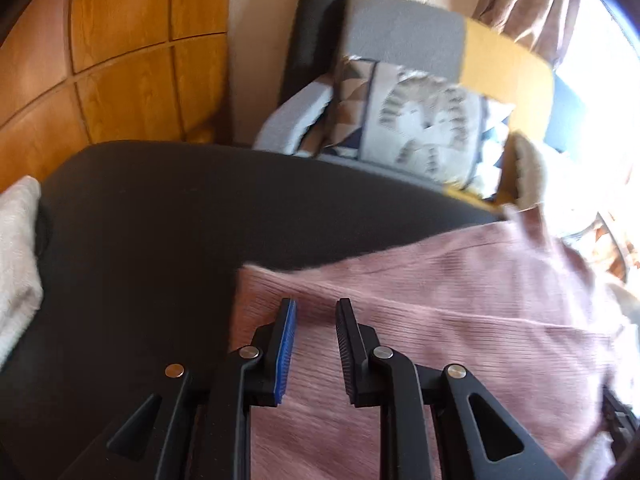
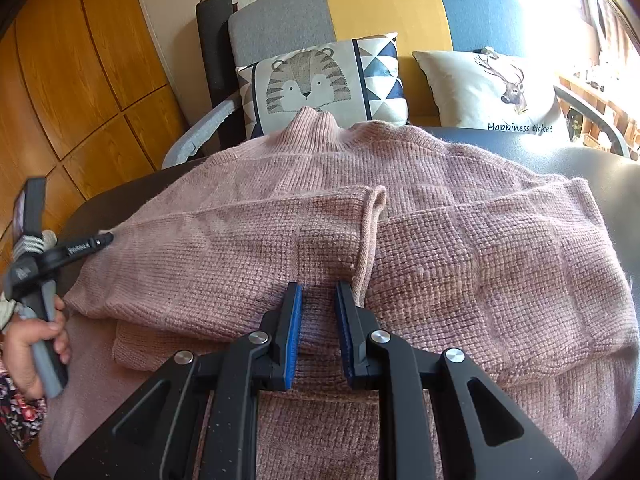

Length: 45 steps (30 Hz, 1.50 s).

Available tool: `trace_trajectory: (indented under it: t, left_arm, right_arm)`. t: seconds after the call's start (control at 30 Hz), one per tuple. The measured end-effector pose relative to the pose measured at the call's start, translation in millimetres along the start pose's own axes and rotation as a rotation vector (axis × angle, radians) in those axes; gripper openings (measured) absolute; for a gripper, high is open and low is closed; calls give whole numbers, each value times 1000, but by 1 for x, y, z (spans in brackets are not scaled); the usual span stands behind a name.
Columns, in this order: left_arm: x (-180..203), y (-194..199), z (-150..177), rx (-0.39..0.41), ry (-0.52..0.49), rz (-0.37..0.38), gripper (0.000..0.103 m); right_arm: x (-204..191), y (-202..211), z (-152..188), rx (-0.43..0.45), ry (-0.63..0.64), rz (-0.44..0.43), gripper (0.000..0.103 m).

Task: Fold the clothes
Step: 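Pinch the sweater side edge with the right gripper and fold it inward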

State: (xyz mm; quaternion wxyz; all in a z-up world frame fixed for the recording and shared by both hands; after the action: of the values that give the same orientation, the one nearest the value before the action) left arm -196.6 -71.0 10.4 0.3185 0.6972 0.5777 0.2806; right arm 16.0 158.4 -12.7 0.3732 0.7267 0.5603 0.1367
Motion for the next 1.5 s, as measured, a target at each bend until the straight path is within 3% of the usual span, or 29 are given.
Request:
trace_trajectory:
  t: [0.2,0.27,0.33,0.47,0.57,0.8,0.9,1.0,1.07,1.23,1.3,1.33,1.5]
  left_arm:
    - [-22,-1,6,29,71,4,27]
    - [-22,1,8,12,70,-26,37]
    - [-21,9,9,-5,73,-48,34]
    - [2,41,29,46,107,75,33]
    - [27,52,56,20,87,162,33]
    - [33,52,71,11,85,184,34]
    - [29,53,72,17,107,211,34]
    - [24,51,74,21,129,236,34]
    - [26,48,71,21,125,231,34]
    - [33,49,66,20,89,192,35]
    - [35,51,66,24,83,190,37]
    - [34,51,67,28,86,194,38]
    - [32,50,68,50,112,219,38]
  right_arm:
    - [-1,-1,0,0,8,8,19]
    - [0,-1,0,0,-1,-2,19]
    - [2,0,0,0,-12,-15,19]
    - [6,0,-1,-5,-32,-38,19]
    - [3,6,-5,-24,-38,-34,19]
    - [-23,9,-24,-13,41,-65,19]
    - [-26,-7,-29,-40,122,-2,19]
    - [-9,-23,-29,-65,168,132,19]
    - [5,-26,-28,-60,118,85,19]
    - [3,-19,-42,-84,130,-30,23]
    - [7,-18,-59,-82,88,-103,30]
    - [10,-19,-68,-80,68,-132,38]
    - [27,-48,-122,-83,92,-55,41]
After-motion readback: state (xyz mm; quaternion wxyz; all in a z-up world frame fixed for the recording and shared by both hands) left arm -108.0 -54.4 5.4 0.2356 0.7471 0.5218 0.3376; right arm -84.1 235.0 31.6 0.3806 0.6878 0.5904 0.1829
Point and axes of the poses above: each gripper's, at about its wrist camera, not at the fingertips, and y roughly against the way its jaws point, x to its right, z to its underside, the point moved 4 cm from there along -y, roughly the way its jaws point, and after that the axes turned 1 degree about -z, right-handed, at the moved point
